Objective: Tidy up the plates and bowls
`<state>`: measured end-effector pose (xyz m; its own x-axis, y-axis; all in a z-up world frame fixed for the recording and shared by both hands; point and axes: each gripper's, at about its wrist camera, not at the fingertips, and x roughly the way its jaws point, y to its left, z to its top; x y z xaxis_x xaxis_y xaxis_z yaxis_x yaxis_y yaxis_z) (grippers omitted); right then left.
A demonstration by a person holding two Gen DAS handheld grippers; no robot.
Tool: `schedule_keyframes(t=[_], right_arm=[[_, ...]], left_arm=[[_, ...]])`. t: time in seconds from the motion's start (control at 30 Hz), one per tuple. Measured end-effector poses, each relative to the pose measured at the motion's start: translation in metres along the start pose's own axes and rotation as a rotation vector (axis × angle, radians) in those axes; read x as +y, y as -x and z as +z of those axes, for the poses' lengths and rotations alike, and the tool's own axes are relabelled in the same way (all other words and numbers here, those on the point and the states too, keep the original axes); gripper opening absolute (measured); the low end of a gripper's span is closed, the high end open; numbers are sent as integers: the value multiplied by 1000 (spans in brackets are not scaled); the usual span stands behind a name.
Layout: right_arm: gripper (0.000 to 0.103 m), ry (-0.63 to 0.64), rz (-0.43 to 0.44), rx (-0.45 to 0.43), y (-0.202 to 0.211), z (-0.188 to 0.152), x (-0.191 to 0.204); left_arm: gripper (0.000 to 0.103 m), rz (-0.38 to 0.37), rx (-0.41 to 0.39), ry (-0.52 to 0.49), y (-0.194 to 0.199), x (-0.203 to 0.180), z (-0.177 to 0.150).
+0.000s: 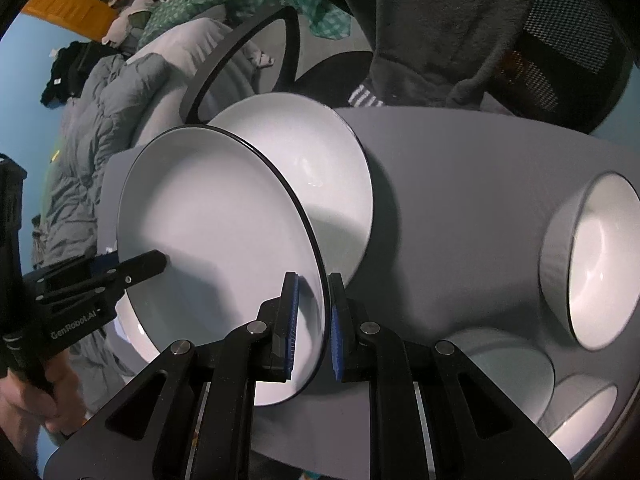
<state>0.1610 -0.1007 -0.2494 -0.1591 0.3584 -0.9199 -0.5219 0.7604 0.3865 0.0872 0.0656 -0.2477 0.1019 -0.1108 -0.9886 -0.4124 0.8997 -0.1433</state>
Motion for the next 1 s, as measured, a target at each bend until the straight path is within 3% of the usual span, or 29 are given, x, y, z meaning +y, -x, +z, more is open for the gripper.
schedule_keyframes(t=[0.37, 0.87, 1.0], right_arm=[[15, -31, 1, 48, -13, 28, -11], [18, -84, -43, 84, -19, 45, -22], [26, -99, -31, 107, -19, 45, -20]], left_arm=[[26, 23, 26, -2, -19, 2, 41], [26, 11, 35, -60, -25, -4, 48], [26, 5, 40, -66, -27, -2, 48]])
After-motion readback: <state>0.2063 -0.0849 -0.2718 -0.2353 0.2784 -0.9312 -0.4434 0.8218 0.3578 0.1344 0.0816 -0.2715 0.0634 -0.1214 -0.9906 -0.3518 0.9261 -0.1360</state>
